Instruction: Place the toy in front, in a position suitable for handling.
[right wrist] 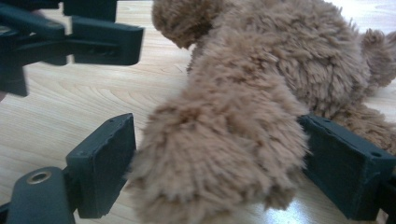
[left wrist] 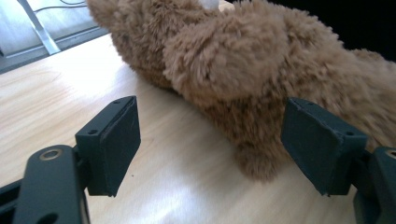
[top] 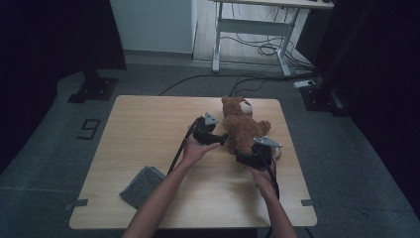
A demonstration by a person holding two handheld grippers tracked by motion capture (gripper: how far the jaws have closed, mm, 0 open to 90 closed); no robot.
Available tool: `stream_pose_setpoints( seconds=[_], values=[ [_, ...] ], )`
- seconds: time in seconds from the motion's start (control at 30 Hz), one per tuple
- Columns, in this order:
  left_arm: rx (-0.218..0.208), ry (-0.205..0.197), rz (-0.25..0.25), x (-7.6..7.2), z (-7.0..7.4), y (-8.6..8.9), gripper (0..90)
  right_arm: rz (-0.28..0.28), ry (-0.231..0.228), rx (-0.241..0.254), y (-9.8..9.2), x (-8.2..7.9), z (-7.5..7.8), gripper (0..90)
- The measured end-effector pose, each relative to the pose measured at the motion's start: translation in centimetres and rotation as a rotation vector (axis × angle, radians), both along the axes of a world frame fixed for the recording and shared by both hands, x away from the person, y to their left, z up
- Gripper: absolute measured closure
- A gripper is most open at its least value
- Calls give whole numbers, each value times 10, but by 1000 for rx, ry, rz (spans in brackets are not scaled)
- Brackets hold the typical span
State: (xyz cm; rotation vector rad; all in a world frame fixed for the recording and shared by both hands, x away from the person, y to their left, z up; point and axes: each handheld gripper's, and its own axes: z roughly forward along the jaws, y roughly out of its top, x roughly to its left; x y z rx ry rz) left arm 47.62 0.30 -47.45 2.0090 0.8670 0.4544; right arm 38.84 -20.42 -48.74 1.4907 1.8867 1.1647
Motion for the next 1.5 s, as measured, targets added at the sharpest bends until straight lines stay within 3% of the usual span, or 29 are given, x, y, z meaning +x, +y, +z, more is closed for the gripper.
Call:
stream_pose_setpoints(
  seconds=[0.43,0.5,0.6,0.63,0.67,0.73,0.8,1.0,1.07,1.17,1.27,1.33,1.5],
  values=[
    [25,17,-17,24,-6,-26,210,5,21,4,3,9,-8,150],
    [28,5,-9,27,-7,-29,278,15,32,-3,3,12,-10,203],
    [2,27,-13,29,-9,-29,435,15,45,-6,2,14,-12,271],
    [-7,36,-23,30,-9,-29,435,22,52,-8,2,15,-13,308],
    [4,26,-22,30,-9,-29,562,45,65,-29,0,16,-14,372],
    [-4,29,-31,30,-9,-28,650,46,73,-42,-2,17,-15,436],
    [-23,32,-43,28,-6,-26,677,46,76,-44,-3,17,-16,459],
    [-29,18,-46,24,5,-18,748,37,80,-74,-6,17,-16,559],
    [-64,7,-56,18,15,-11,760,-12,44,-85,-9,16,-14,603],
    [-94,-6,-66,13,25,-5,767,-33,16,-92,-12,15,-11,626],
    [-138,-48,-87,-3,47,11,769,-38,-20,-88,-11,12,-5,632],
    [-144,-57,-89,-7,51,15,769,-25,-39,-83,-7,11,2,632],
    [-184,-79,-80,-30,61,44,768,-1,-79,-86,-1,9,18,631]
  ],
)
